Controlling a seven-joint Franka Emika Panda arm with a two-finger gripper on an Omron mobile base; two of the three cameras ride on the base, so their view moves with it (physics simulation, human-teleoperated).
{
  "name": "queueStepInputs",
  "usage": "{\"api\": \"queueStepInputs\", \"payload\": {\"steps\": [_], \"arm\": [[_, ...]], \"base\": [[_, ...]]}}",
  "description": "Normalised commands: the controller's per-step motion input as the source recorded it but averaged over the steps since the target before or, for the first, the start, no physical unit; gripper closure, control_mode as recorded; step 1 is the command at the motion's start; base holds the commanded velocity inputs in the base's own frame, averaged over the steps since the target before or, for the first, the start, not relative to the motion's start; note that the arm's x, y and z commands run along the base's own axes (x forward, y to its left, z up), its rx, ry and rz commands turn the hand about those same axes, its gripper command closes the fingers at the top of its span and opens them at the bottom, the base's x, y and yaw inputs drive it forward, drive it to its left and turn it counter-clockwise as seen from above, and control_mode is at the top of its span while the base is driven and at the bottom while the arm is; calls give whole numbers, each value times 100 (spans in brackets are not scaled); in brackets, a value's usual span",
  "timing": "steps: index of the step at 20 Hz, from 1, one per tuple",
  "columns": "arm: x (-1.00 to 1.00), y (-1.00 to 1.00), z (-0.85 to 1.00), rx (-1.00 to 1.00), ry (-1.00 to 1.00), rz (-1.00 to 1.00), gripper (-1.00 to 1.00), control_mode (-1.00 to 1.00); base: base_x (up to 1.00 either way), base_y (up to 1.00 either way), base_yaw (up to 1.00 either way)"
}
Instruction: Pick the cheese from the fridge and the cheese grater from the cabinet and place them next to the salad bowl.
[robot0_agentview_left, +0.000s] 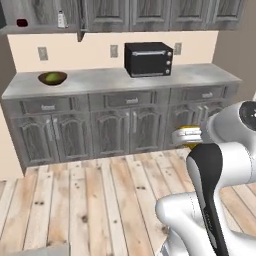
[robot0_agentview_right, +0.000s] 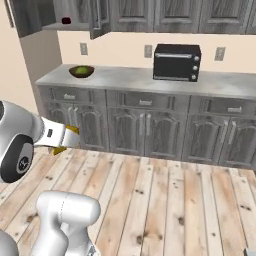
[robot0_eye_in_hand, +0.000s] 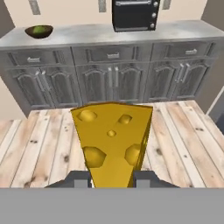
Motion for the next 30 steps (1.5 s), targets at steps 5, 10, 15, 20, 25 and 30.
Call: {"api": "queueStepInputs", "payload": {"steps": [5,10,15,20,25,30], "arm": [[0,0,0,0,0,0,100,100],[0,0,0,0,0,0,100,100],[0,0,0,0,0,0,100,100],[0,0,0,0,0,0,100,100],[0,0,0,0,0,0,100,100],[0,0,0,0,0,0,100,100]], "base": [[100,-2,0],[100,0,0],[53,17,-4],[0,83,-9],[6,95,-6],[23,69,-5]]}}
